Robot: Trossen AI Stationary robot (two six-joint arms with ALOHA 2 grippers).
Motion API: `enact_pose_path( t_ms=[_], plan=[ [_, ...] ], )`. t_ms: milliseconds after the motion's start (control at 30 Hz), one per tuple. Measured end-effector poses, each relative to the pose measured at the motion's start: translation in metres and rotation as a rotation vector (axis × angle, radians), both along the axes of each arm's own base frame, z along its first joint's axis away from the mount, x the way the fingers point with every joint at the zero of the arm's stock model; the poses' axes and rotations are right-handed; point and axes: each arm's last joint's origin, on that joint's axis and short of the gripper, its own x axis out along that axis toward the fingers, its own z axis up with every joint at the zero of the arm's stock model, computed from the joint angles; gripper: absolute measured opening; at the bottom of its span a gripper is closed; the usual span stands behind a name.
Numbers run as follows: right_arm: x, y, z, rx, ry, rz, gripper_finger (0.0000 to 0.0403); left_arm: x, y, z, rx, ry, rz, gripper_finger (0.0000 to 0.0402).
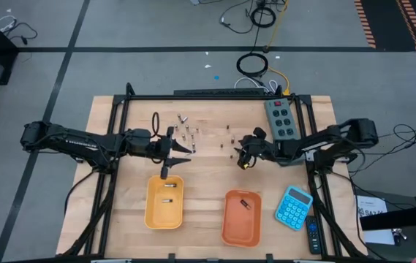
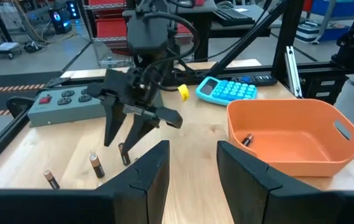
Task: Sort batteries
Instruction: Put the black battery into the orange bin
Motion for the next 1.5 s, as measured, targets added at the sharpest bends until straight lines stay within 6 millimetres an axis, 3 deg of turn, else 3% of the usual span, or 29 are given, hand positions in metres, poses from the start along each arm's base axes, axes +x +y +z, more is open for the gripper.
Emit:
enact_pose_path(
  t_ms=[300, 400, 500, 567, 700, 833, 967, 1067, 1267, 1500],
  plan=[
    [-0.004, 0.0, -0.027, 0.022, -0.023, -0.016, 0.0153, -0.001, 0.0, -0.003, 0.001, 0.027, 0.0, 0.0144],
    [-0.007, 0.001, -0.032, 0.034, -0.042, -0.022, 0.0112, -0.001, 0.0, -0.003, 0.001, 0.029, 0.0, 0.0144],
    [-0.007, 0.002, -0.037, 0.046, -0.035, -0.034, 0.0041, -0.001, 0.0, -0.003, 0.003, 0.03, 0.0, 0.0144],
    [-0.007, 0.004, -0.038, 0.043, -0.035, -0.028, 0.0028, -0.001, 0.0, -0.003, 0.005, 0.029, 0.001, 0.0144],
    [-0.01, 0.007, -0.033, 0.047, -0.02, -0.007, 0.0028, -0.001, 0.0, -0.003, 0.001, 0.03, 0.005, 0.0144],
    [-0.017, 0.017, -0.008, 0.048, -0.053, 0.035, 0.0028, -0.001, 0.0, -0.004, -0.006, 0.045, 0.007, 0.0144],
    [-0.025, 0.043, 0.027, 0.094, -0.184, 0.216, 0.0028, -0.002, 0.0, -0.007, 0.003, 0.073, 0.003, 0.0144],
    [-0.031, 0.066, 0.049, 0.271, -0.317, 0.405, 0.0028, -0.002, 0.0, -0.007, 0.01, 0.076, 0.001, 0.0144],
    [-0.042, 0.121, 0.037, 0.469, -0.27, 0.502, 0.0028, -0.002, 0.0, -0.007, 0.001, 0.071, 0.001, 0.0144],
    [-0.04, 0.175, 0.036, 0.49, -0.258, 0.521, 0.0028, -0.002, 0.0, -0.006, -0.034, 0.069, 0.012, 0.0144]
  ],
)
